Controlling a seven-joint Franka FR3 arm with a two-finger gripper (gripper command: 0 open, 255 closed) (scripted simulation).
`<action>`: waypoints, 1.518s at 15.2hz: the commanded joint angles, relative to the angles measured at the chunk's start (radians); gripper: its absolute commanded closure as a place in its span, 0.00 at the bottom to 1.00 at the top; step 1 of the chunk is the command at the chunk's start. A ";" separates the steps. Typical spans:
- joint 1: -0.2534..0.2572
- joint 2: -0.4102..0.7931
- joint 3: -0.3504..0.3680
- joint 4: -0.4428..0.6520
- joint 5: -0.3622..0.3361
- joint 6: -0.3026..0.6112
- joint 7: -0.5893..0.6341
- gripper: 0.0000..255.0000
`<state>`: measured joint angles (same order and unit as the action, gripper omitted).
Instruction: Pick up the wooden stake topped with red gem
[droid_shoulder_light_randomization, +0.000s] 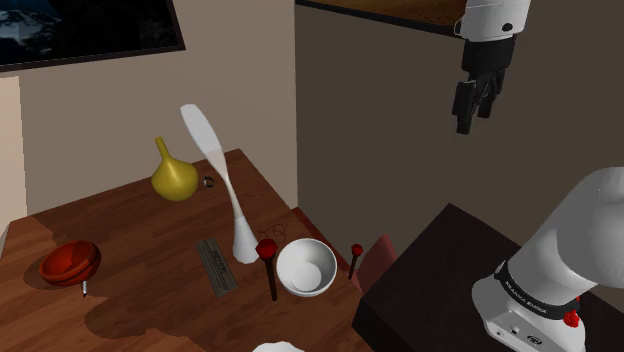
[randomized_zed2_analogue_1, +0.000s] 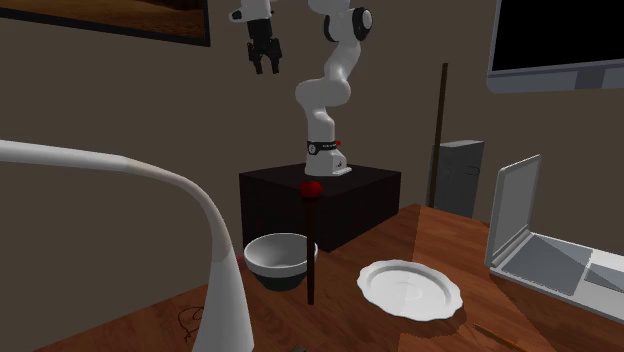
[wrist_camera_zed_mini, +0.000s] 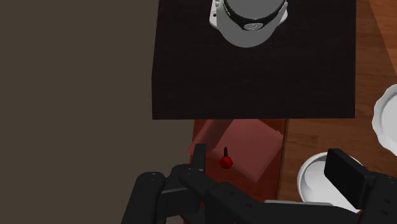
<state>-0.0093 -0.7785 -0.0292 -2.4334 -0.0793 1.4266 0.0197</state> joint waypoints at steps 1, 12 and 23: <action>0.000 0.000 0.000 0.000 0.000 0.000 0.000 0.00; 0.113 0.234 0.140 -0.033 0.092 0.314 0.069 0.00; 0.194 0.558 0.282 0.068 0.092 0.584 0.149 0.00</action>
<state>0.1786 -0.2569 0.2396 -2.3791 0.0178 1.9830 0.1590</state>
